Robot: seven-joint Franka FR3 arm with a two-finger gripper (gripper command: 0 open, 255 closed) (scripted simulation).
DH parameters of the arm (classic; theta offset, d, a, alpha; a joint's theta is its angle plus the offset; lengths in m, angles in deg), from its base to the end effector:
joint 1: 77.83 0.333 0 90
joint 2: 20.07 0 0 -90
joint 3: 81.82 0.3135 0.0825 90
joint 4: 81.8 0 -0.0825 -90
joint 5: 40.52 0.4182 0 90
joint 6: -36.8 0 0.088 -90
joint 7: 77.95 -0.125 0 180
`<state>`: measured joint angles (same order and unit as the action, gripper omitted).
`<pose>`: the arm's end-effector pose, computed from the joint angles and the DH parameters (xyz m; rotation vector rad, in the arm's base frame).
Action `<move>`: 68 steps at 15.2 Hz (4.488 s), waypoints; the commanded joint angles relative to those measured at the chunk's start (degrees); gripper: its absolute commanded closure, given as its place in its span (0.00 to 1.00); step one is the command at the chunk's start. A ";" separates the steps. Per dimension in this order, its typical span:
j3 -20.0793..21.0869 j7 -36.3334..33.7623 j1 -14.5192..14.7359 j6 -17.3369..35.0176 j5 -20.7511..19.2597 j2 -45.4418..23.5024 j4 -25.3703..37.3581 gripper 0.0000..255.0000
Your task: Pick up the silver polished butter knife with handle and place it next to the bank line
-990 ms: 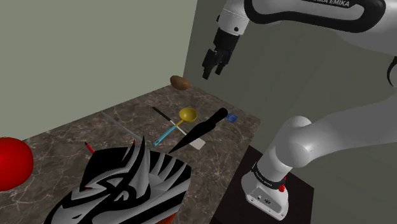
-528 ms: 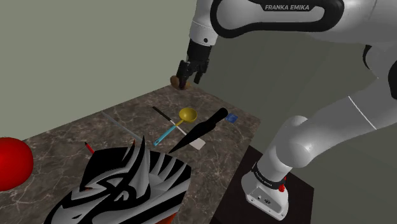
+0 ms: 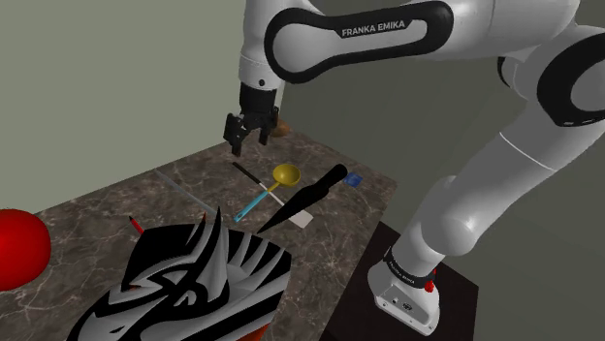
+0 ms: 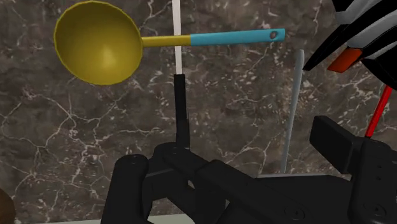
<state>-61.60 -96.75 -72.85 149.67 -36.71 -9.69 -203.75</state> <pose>0.4809 0.2372 0.4500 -3.1351 -0.1275 -0.0188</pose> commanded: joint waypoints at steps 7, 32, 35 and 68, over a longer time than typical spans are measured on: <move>3.72 -8.12 2.72 3.30 -6.21 -17.89 11.21 0.00; 3.58 -12.99 6.30 8.31 -11.39 -30.58 16.57 1.00; 3.58 -12.99 6.30 8.31 -11.39 -30.58 16.57 1.00; -1.22 5.96 -4.12 -0.34 -1.97 -7.81 4.12 1.00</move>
<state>-62.21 -92.29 -76.36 148.77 -39.09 -18.84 -197.80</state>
